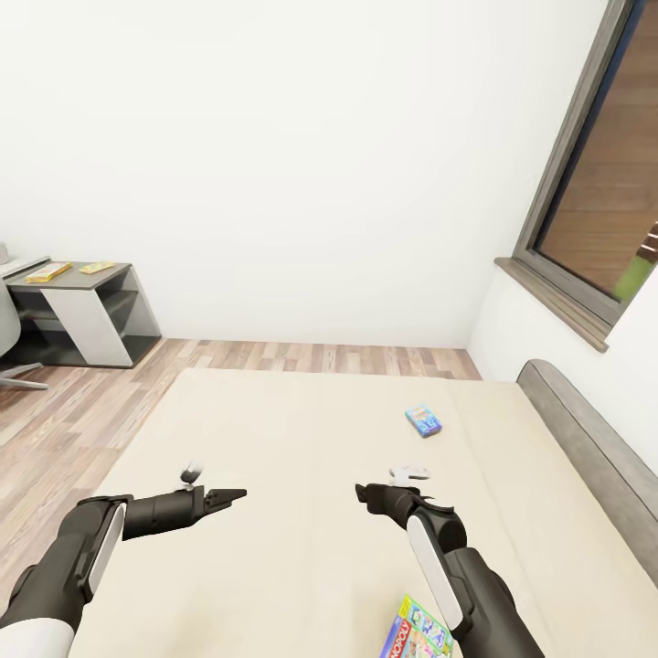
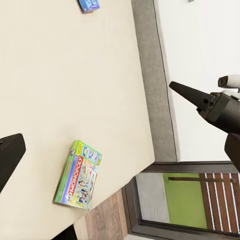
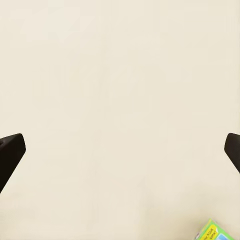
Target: Put all the toys in the child's room - the three board games (two on the bed and one on the table), the two jigsaw puzzles on the table, and the tennis ball on the table - inside the toy box on the table in the child's room.
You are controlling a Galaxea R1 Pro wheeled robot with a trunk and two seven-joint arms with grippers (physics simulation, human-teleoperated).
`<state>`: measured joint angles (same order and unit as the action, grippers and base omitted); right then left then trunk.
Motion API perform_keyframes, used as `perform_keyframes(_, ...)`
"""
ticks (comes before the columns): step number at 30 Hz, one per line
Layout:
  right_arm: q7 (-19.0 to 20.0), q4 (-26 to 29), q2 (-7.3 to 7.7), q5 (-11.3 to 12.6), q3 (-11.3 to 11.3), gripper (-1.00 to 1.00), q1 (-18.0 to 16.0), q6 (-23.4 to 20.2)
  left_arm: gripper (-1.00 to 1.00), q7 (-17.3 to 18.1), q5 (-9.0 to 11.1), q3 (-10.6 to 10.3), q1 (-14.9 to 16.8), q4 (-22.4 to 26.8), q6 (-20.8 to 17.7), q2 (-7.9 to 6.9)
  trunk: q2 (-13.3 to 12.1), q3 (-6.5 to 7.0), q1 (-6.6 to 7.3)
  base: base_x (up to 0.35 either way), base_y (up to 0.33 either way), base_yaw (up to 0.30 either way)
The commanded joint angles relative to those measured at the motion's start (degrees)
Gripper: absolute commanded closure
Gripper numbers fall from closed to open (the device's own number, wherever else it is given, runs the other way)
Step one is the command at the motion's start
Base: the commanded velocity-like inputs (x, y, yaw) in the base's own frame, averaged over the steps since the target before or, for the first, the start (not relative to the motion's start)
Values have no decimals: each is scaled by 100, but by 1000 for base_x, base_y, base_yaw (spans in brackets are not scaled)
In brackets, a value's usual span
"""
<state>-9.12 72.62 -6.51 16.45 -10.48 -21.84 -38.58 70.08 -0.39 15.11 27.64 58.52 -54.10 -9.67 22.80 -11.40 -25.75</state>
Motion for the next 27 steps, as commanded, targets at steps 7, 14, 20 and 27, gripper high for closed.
perform_keyframes(7, -54, 6, 2, 60, -7, -100, -5, -18, -100, 23, -5, 6, 5, 2, -56, 0, 12, -12, -3, 0, 1, 0)
perform_keyframes(14, -53, 6, 1, 63, -5, -100, -5, -21, -100, 23, -5, 5, 5, 2, -56, 0, 12, -12, -3, 0, 0, 0)
perform_keyframes(20, -43, 6, 8, 78, 1, -100, -5, -24, -100, 23, -5, 6, 5, 2, -56, 0, 12, -12, -3, 0, 0, 0)
perform_keyframes(27, -38, 11, 0, 65, -6, -100, -5, -19, -100, 23, -5, 7, 5, 2, -56, 0, 12, -12, -3, 0, 0, 0)
